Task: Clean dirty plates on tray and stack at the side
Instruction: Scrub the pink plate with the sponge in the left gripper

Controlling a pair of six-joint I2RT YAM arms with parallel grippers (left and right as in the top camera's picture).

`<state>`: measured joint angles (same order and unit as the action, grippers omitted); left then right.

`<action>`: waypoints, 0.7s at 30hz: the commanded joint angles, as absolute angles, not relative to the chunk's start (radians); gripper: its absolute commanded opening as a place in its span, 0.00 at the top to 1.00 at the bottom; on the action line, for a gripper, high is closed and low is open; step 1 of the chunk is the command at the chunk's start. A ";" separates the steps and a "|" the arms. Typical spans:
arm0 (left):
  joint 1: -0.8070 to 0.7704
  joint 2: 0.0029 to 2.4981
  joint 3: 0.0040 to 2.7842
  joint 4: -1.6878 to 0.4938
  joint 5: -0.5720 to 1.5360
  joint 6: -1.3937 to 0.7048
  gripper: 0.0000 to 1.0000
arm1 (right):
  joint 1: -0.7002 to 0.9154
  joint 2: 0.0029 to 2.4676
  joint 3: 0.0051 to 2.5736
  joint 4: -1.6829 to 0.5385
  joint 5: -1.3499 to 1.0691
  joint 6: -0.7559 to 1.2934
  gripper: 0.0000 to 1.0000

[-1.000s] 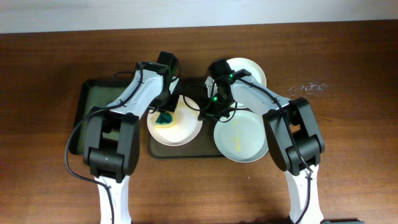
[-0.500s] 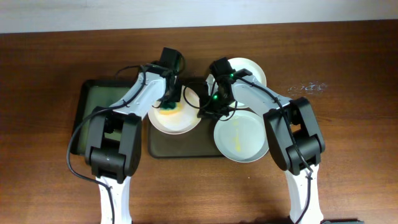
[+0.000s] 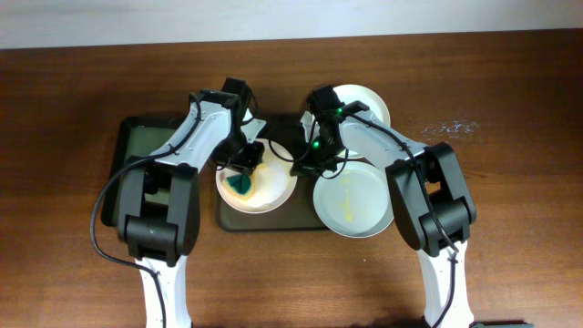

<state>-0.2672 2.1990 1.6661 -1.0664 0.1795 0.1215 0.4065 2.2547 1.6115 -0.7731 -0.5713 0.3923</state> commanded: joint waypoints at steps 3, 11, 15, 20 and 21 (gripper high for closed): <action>-0.271 2.216 1.651 -0.859 0.162 -0.052 1.00 | 0.423 2.296 1.580 -0.772 -0.543 0.401 0.96; -0.273 2.216 1.651 -0.975 -0.483 -0.325 1.00 | 0.423 2.296 1.580 -0.774 -0.543 0.401 0.96; -0.271 2.216 1.651 -1.099 -0.056 -0.049 1.00 | 0.423 2.296 1.580 -0.778 -0.543 0.401 0.96; -0.271 2.216 1.651 -1.158 0.408 0.314 1.00 | 0.423 2.296 1.580 -0.777 -0.543 0.401 0.96; -0.271 2.216 1.651 -1.138 0.404 0.300 1.00 | 0.423 2.296 1.580 -0.777 -0.543 0.401 0.96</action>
